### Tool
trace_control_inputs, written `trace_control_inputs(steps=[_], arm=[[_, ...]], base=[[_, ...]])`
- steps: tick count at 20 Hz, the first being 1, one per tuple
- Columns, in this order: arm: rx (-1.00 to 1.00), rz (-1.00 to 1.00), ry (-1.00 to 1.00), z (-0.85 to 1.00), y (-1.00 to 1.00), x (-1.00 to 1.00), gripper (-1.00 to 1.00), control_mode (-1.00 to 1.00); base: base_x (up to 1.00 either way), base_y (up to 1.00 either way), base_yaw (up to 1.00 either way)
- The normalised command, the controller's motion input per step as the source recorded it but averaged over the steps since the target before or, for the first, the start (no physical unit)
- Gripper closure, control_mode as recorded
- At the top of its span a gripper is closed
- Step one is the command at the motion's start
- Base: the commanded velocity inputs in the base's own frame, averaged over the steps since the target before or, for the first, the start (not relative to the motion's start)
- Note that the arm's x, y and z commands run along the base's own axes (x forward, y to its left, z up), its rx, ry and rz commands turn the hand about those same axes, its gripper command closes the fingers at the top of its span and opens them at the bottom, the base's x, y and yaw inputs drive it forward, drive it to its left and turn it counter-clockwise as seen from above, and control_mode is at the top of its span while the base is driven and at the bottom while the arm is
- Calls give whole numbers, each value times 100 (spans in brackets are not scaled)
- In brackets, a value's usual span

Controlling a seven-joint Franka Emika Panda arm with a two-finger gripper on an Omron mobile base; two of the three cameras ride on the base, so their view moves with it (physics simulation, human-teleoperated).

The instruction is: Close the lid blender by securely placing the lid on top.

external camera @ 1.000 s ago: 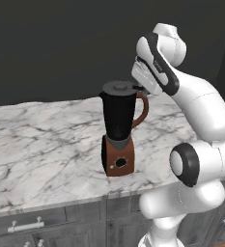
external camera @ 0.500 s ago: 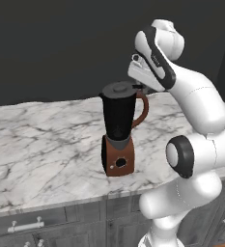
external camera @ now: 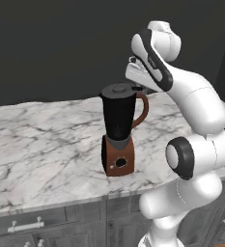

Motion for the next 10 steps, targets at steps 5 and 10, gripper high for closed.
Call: trace_control_inputs(steps=[5, 10], arm=[[0, 11, 0, -43, 0, 0, 100, -100], [0, 13, -3, -27, 0, -1, 100, -100]], base=[[0, 0, 0], [0, 0, 0]])
